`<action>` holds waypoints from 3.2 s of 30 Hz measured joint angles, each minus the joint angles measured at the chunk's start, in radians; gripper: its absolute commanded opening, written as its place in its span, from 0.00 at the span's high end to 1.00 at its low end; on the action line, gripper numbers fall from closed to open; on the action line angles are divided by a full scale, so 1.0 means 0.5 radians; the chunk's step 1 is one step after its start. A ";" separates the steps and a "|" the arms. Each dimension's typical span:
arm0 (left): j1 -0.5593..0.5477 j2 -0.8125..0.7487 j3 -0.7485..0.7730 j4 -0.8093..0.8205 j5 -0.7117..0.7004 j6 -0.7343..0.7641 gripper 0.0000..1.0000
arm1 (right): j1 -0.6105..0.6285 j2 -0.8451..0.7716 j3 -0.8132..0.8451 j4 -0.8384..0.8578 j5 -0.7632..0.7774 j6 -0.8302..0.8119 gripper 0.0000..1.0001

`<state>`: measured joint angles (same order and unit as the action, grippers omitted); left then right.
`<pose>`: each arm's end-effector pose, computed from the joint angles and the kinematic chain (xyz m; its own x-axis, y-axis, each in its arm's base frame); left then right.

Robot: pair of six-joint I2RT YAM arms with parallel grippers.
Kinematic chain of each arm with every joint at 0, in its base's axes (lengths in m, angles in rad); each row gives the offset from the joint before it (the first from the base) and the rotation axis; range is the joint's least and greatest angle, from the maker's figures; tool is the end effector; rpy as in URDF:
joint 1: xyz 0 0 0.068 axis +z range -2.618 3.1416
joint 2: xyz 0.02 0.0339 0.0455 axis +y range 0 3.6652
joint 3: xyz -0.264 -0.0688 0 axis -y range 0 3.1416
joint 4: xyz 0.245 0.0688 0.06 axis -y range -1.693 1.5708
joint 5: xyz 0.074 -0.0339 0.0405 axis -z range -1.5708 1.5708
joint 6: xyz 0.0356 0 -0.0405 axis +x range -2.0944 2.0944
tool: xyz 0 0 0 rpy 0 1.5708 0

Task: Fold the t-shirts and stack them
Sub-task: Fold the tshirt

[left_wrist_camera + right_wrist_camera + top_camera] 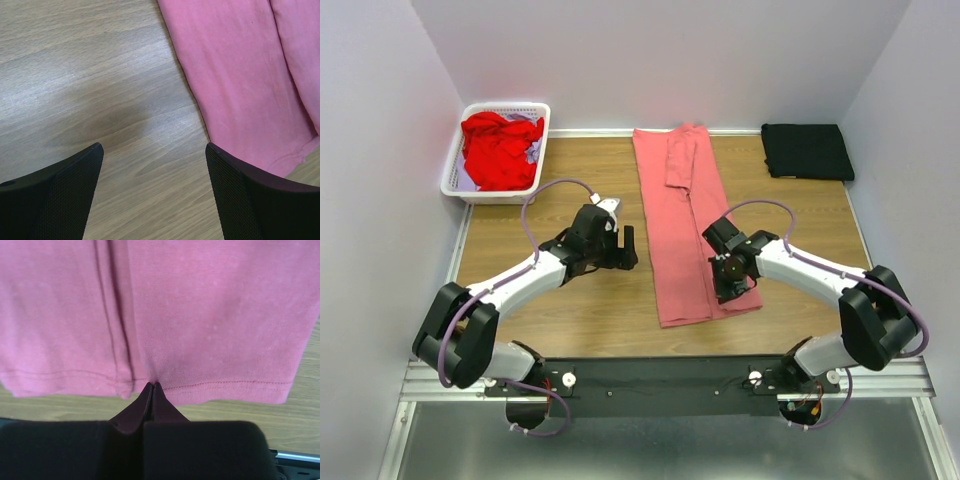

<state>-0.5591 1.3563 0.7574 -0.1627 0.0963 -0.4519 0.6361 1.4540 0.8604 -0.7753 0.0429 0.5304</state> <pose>0.2349 -0.1510 0.2074 -0.7826 -0.0231 -0.6221 0.2726 0.8857 -0.3757 0.2003 0.1460 0.1811 -0.9765 -0.0929 -0.1942 -0.1073 0.9921 0.0652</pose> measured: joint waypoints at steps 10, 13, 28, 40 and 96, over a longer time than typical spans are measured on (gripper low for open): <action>-0.041 0.056 0.034 -0.039 0.034 0.031 0.09 | 0.000 0.010 -0.018 0.012 -0.186 0.002 0.99; -0.052 0.063 0.037 -0.055 0.041 0.035 0.11 | 0.000 0.045 -0.091 0.076 -0.267 0.016 0.99; -0.104 0.096 0.027 -0.222 0.061 0.032 0.16 | 0.060 0.205 -0.130 0.412 -0.620 0.234 0.98; -0.160 0.095 0.014 -0.248 0.134 -0.001 0.62 | 0.143 0.272 -0.088 0.472 -0.697 0.294 0.99; -0.406 0.271 0.400 -0.360 0.279 0.080 0.45 | 0.127 -0.098 0.041 0.083 -0.407 0.325 0.42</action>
<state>-0.7620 1.4918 0.9573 -0.3428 0.2359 -0.4118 0.6994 1.4052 0.8810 -0.7338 -0.1608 0.6930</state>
